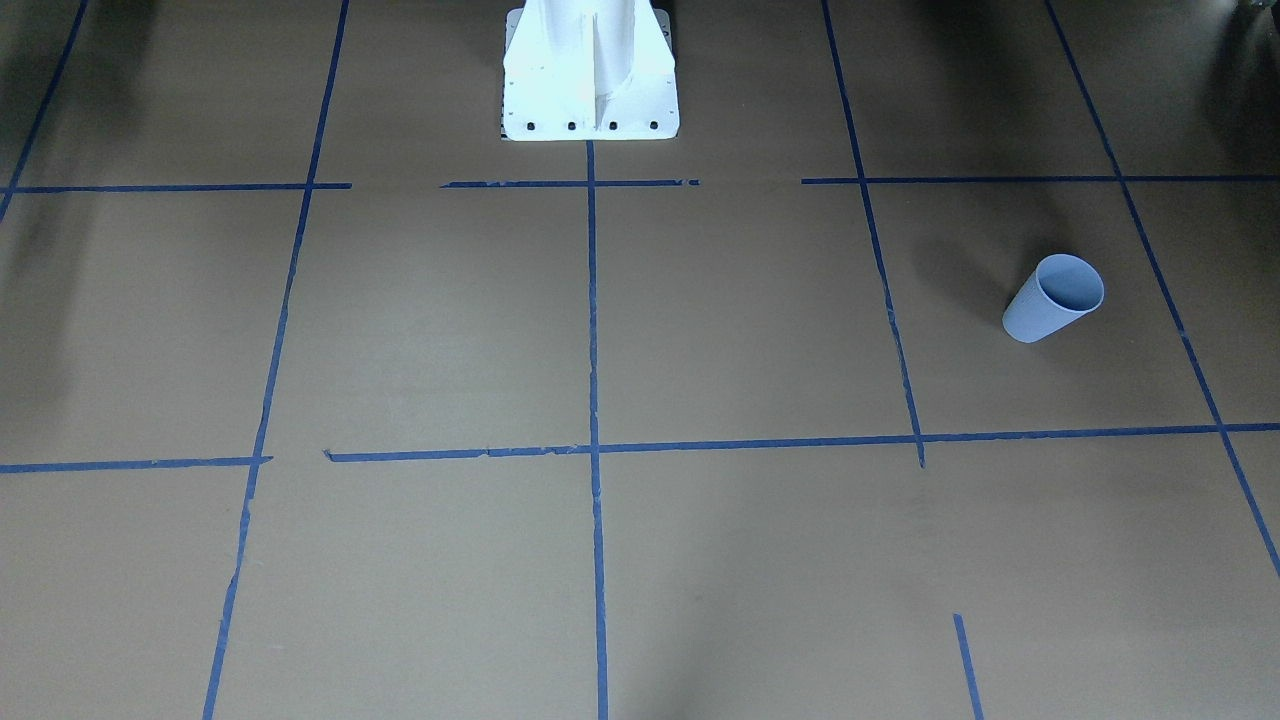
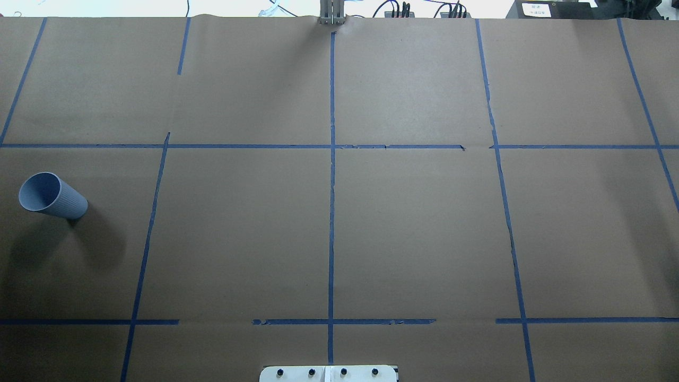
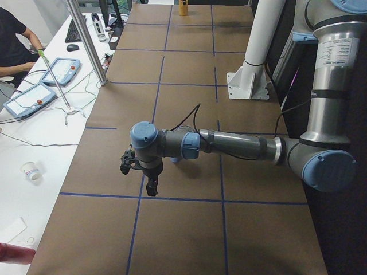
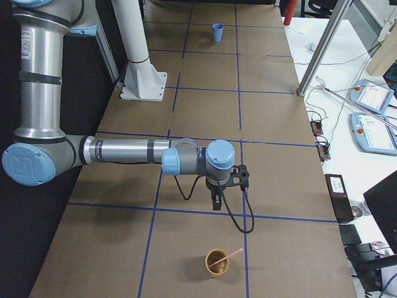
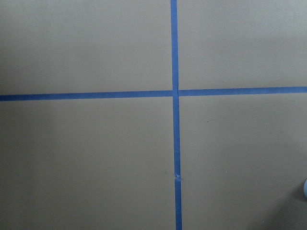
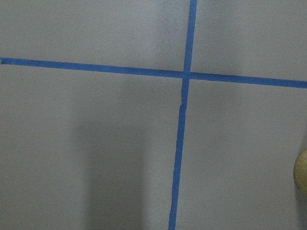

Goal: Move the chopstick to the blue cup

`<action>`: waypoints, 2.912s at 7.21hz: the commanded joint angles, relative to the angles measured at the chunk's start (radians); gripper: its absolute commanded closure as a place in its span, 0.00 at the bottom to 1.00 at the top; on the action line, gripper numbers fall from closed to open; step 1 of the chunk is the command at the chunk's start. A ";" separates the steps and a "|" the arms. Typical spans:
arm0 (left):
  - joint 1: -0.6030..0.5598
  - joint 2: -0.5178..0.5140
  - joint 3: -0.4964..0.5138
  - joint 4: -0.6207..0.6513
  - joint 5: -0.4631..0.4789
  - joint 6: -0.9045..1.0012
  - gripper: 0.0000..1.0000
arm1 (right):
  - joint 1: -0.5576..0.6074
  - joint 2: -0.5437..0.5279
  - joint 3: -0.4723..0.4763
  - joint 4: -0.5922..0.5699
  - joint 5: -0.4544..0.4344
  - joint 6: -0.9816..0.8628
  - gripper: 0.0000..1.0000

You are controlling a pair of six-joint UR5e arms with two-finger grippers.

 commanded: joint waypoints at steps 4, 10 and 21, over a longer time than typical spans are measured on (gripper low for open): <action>0.007 0.037 -0.073 0.022 -0.064 -0.007 0.00 | 0.000 0.000 -0.003 0.000 -0.001 0.005 0.00; 0.013 0.041 -0.076 0.002 -0.076 -0.007 0.00 | -0.002 0.005 0.003 0.000 0.002 0.008 0.00; 0.449 0.028 -0.026 -0.286 -0.030 -0.495 0.75 | -0.003 0.003 -0.002 -0.001 0.006 0.008 0.00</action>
